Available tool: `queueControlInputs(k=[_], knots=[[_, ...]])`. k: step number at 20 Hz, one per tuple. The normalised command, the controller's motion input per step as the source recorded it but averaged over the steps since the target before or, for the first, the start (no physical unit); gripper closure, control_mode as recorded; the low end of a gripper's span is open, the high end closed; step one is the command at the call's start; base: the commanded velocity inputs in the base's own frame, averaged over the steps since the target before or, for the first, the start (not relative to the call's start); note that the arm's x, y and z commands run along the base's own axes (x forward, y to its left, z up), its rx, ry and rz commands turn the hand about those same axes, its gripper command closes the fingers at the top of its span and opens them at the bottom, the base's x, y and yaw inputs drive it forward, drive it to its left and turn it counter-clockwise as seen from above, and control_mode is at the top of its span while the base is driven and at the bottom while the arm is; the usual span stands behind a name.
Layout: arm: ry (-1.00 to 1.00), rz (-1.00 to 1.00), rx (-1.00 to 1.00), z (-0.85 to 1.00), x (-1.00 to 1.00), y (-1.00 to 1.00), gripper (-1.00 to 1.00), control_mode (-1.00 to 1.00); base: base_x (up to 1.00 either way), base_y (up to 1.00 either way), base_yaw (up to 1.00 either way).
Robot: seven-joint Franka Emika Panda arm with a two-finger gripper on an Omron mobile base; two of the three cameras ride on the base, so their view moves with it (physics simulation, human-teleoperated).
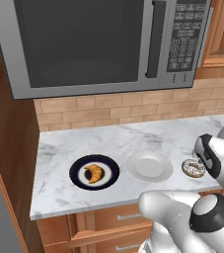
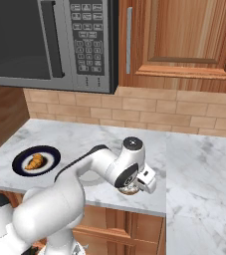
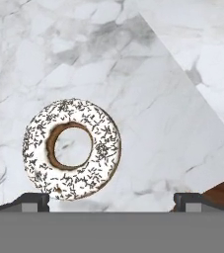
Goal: Place the pastries on the plates.
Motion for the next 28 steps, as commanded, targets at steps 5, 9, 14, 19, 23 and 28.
queueControlInputs(k=[5,9,14,19,23,28], knots=[[0.04,0.0,0.0,-0.15,0.27,-0.01,-1.0,-1.0,0.0,0.0,0.0],[0.01,0.0,0.0,-0.1,0.27,-0.07,-1.0,-1.0,0.0,0.0,0.0],[0.0,0.0,0.0,-0.16,0.06,-0.13,-1.0,-1.0,0.0,0.0,0.0],[0.0,0.0,0.0,-0.15,0.0,-0.01,-1.0,-1.0,0.0,0.0,0.0],[0.0,0.0,0.0,-0.12,0.0,0.0,-1.0,-1.0,0.0,0.0,0.0],[0.0,0.0,0.0,-0.17,0.0,0.0,-1.0,-1.0,0.0,0.0,0.0]])
